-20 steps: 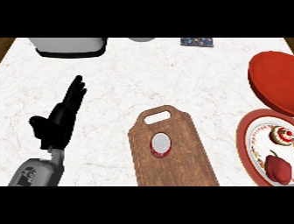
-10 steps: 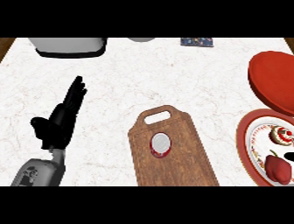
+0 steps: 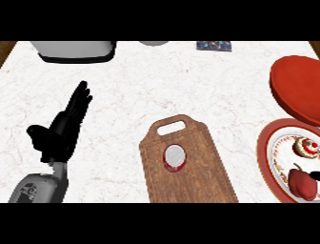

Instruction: Pick the cupcake from the plate and place it in the bowl

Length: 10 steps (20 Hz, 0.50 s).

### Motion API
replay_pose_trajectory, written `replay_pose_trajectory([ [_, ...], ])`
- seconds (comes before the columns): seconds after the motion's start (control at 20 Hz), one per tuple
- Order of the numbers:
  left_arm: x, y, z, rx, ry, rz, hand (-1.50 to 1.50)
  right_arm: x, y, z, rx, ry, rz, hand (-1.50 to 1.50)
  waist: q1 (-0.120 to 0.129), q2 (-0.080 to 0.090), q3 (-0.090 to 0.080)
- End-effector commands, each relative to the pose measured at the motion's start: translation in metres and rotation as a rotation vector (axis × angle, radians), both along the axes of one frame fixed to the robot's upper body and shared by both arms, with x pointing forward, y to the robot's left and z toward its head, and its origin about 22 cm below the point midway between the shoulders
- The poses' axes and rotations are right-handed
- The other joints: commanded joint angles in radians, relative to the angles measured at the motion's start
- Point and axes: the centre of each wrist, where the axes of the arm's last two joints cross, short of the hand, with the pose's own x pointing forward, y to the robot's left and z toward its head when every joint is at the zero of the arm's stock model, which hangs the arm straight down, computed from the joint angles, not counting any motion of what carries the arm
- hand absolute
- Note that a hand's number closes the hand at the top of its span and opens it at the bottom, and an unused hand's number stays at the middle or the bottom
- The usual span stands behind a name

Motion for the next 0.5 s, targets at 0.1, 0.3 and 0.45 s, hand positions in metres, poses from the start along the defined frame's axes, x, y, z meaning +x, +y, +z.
replay_pose_trajectory([
  [0.1, -0.006, -0.002, 0.005, -0.001, -0.013, -0.005, 0.00, 0.002, -0.004, -0.021, 0.062, -0.047, -0.003, -1.50, 0.002, 0.000, 0.000],
  [0.3, -0.005, 0.000, -0.002, 0.001, -0.009, -0.015, 0.00, -0.010, 0.002, -0.017, 0.122, -0.027, 0.000, -1.50, 0.000, 0.000, 0.000],
  [0.45, 0.005, 0.005, -0.012, 0.020, -0.005, -0.018, 0.00, 0.001, 0.001, -0.030, 0.127, -0.036, -0.015, -1.50, 0.000, 0.001, 0.000],
])
